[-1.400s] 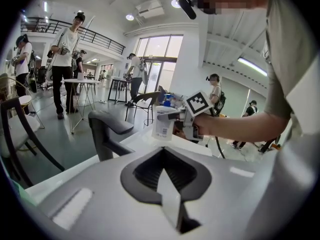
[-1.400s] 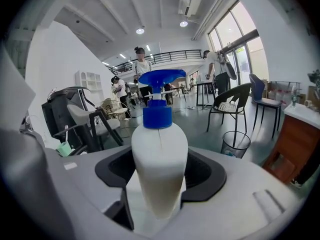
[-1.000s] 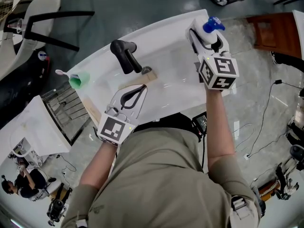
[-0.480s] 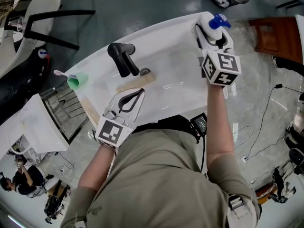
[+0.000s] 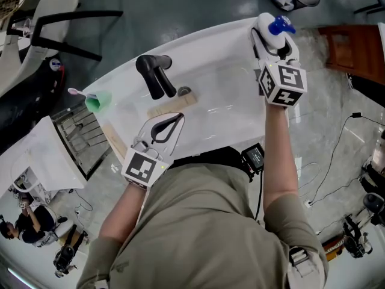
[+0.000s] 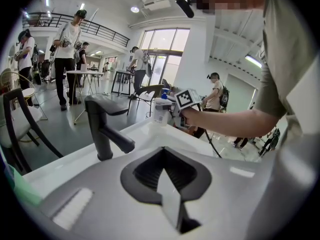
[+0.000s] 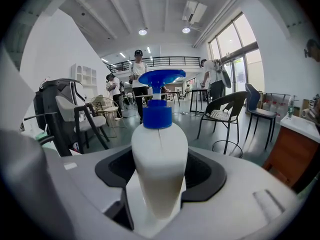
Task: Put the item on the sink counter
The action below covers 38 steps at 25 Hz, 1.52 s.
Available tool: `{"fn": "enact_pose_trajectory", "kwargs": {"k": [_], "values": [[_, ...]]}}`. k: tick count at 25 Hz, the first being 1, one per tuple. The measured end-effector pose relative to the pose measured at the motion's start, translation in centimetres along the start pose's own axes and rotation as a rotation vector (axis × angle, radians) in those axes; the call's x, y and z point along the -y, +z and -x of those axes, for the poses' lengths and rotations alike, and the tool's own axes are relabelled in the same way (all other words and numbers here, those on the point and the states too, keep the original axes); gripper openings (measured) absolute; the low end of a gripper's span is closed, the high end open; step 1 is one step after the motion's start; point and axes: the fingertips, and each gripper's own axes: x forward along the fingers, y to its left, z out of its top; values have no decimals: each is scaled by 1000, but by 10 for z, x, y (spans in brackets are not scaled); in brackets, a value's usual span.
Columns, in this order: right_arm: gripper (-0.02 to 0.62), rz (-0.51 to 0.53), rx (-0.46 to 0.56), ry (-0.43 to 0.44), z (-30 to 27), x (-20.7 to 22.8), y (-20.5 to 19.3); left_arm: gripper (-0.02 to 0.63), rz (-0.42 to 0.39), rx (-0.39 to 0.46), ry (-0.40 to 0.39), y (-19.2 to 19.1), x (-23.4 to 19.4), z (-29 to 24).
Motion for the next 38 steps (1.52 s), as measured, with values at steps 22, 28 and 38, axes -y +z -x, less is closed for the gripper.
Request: {"fn": "enact_pose_trajectory", "kwargs": {"k": [22,28,38], "values": [[281,33,5,17,-2,5,-10,5,-9,-16,-14,2,4,-15],[282,35,1,3,0,4,-12,5,-13,-13,-16,5,5,-11],[285,26,-3,17,-2,0,-10,5,-15,-3,-13,4,0,-5]]}}
